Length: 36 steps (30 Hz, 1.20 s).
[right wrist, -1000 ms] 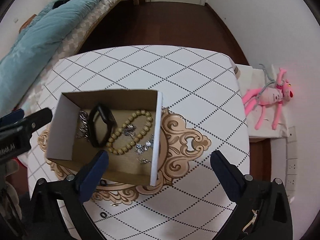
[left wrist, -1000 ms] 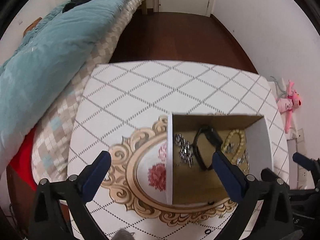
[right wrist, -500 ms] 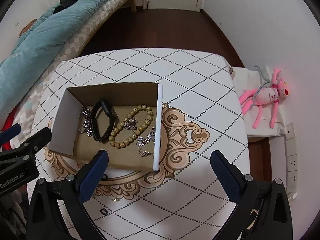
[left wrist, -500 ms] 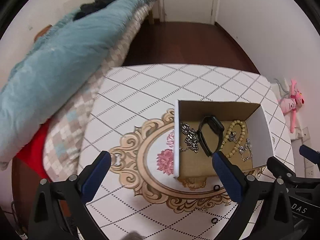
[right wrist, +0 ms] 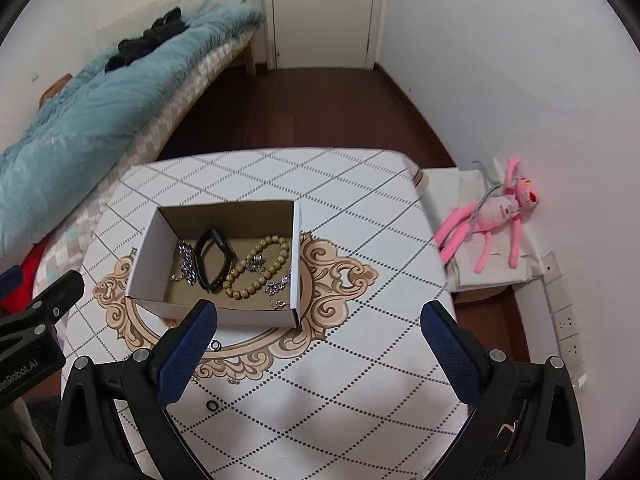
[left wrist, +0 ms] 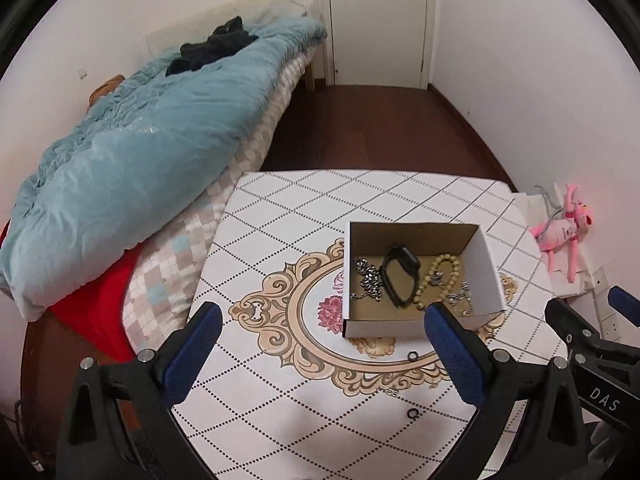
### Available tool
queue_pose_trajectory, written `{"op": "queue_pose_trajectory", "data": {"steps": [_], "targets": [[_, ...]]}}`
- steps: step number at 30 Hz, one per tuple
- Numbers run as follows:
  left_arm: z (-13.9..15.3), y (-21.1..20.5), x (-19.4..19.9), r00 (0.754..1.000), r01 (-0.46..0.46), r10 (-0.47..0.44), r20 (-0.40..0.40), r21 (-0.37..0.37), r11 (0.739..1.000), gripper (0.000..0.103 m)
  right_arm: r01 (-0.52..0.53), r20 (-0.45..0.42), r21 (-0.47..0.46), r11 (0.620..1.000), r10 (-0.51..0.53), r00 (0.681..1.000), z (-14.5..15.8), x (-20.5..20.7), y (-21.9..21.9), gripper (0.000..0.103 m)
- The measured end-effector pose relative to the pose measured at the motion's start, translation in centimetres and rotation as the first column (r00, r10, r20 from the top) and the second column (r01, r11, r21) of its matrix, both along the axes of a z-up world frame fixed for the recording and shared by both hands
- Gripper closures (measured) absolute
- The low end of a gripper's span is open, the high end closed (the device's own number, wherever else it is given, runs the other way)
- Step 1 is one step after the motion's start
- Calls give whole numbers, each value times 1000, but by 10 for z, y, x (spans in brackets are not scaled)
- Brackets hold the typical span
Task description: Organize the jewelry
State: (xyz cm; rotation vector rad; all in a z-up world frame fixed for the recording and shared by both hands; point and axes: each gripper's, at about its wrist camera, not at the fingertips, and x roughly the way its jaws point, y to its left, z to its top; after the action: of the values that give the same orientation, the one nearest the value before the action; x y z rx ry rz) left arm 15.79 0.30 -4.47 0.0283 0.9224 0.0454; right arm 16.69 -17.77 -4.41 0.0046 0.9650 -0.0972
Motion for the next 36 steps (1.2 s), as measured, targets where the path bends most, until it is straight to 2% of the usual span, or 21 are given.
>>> {"op": "queue_pose_trajectory", "data": {"steps": [10, 14, 18, 24, 26, 28, 30, 32, 36], "targets": [[34, -1, -28, 998, 5, -3, 66, -34, 999, 0, 5, 98, 11, 1000, -6, 995, 44, -35, -3, 0], [32, 2, -31, 998, -30, 31, 60, -6, 1000, 0, 4, 101, 40, 999, -8, 995, 50, -42, -4, 0], [10, 9, -27, 999, -47, 48, 18, -11, 999, 0, -8, 36, 69, 998, 6, 999, 31, -41, -4, 0], [-56, 22, -22, 992, -67, 71, -100, 43, 997, 0, -48, -92, 158, 986, 63, 994, -43, -34, 2, 1], [-80, 26, -21, 986, -64, 73, -147, 67, 996, 0, -64, -126, 190, 980, 89, 988, -67, -31, 8, 10], [-101, 29, -22, 979, -64, 79, -189, 86, 994, 0, -76, -165, 219, 973, 113, 980, -93, -26, 16, 29], [-118, 33, -23, 971, -63, 82, -223, 90, 994, 0, -94, -187, 234, 968, 140, 972, -117, -22, 27, 36], [-132, 36, -23, 963, -64, 86, -254, 97, 993, 0, -108, -185, 261, 959, 159, 970, -131, -20, 35, 40], [-148, 40, -22, 955, -69, 96, -282, 103, 992, 0, -130, -173, 268, 954, 181, 968, -151, -19, 49, 58]]}}
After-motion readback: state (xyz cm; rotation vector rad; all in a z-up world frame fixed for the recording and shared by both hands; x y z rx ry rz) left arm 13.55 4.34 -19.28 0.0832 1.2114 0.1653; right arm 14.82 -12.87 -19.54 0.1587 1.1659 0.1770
